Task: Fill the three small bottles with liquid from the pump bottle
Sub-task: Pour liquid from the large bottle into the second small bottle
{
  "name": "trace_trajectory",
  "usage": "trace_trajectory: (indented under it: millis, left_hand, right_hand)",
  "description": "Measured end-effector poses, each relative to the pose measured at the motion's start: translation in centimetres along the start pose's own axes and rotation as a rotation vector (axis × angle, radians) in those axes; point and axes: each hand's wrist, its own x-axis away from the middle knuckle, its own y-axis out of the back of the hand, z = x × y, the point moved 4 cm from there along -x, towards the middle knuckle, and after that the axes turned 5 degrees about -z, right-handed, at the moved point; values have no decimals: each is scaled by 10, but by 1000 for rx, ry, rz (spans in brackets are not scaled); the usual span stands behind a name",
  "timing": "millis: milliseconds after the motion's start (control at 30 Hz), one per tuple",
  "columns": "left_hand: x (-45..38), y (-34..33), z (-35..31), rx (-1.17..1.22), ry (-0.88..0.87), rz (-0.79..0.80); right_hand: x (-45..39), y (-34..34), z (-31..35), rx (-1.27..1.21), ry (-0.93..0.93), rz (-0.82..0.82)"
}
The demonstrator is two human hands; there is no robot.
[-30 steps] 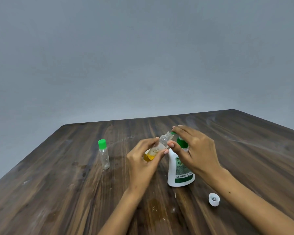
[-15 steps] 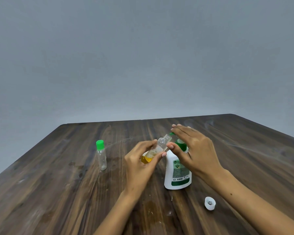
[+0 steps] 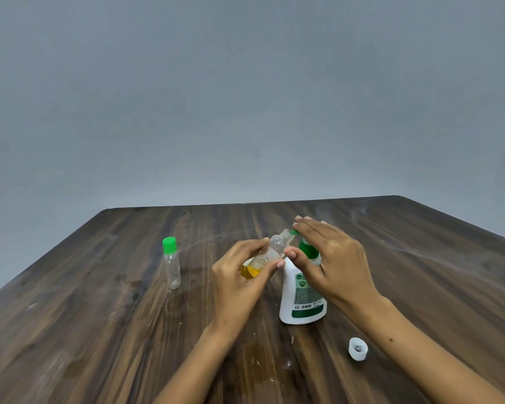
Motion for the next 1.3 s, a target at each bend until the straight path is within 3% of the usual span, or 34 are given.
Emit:
trace_trajectory:
  millis: [1300]
  left_hand:
    - [2, -1, -1, 3, 12, -12]
  right_hand:
    - [-6, 6, 3, 17, 21, -68]
